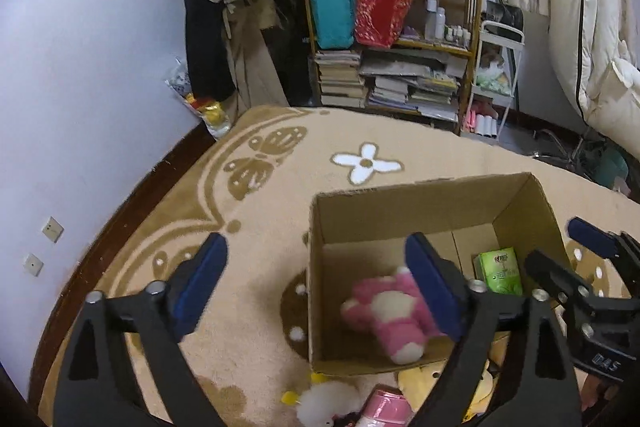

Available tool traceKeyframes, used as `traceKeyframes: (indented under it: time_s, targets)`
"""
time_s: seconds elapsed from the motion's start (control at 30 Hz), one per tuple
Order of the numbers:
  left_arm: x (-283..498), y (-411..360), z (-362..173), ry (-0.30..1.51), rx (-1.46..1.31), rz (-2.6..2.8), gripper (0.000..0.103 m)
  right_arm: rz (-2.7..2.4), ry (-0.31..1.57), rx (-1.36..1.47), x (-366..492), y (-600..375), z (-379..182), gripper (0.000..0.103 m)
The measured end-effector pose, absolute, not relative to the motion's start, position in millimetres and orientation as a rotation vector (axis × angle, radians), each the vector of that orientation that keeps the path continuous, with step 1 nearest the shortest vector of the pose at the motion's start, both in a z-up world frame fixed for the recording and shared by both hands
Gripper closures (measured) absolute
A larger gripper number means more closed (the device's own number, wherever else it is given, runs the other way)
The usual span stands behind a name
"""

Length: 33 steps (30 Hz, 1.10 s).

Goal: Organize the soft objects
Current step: 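Drop the pink bear and green tissue pack into the box, opening both tools, then grasp the pink-swirl cushion with the right tool while the left tool grasps the white chick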

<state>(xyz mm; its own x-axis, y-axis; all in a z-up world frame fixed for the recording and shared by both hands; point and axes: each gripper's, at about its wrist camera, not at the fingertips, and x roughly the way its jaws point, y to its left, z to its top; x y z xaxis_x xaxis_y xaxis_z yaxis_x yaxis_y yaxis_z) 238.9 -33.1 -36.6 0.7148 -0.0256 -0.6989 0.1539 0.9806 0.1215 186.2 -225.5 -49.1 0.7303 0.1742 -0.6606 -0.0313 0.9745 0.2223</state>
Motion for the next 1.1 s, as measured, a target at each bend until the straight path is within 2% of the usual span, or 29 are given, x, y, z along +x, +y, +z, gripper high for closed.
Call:
traceKeyframes:
  time_s: [0.07, 0.33, 0.7, 1.1]
  targets:
    - [234.9, -30.3, -31.0, 0.751, 0.183, -0.083, 0.001, 0.116, 0.740, 0.212, 181.5, -226.7, -45.6, 0.000]
    - [205.7, -13.6, -16.5, 0.760, 0.224, -0.092, 0.000, 0.103, 0.741, 0.229, 161.8, -232.1, -37.8, 0.000]
    - [166.0, 12.9, -16.6, 0.825, 0.110, -0.075, 0.000, 0.141, 0.735, 0.173, 119.8, -224.4, -28.4, 0.000]
    - [146.5, 24.2, -59.5, 0.930, 0.124, -0.044, 0.000, 0.142, 0.787, 0.198, 96.0, -227.4, -48.7, 0.000]
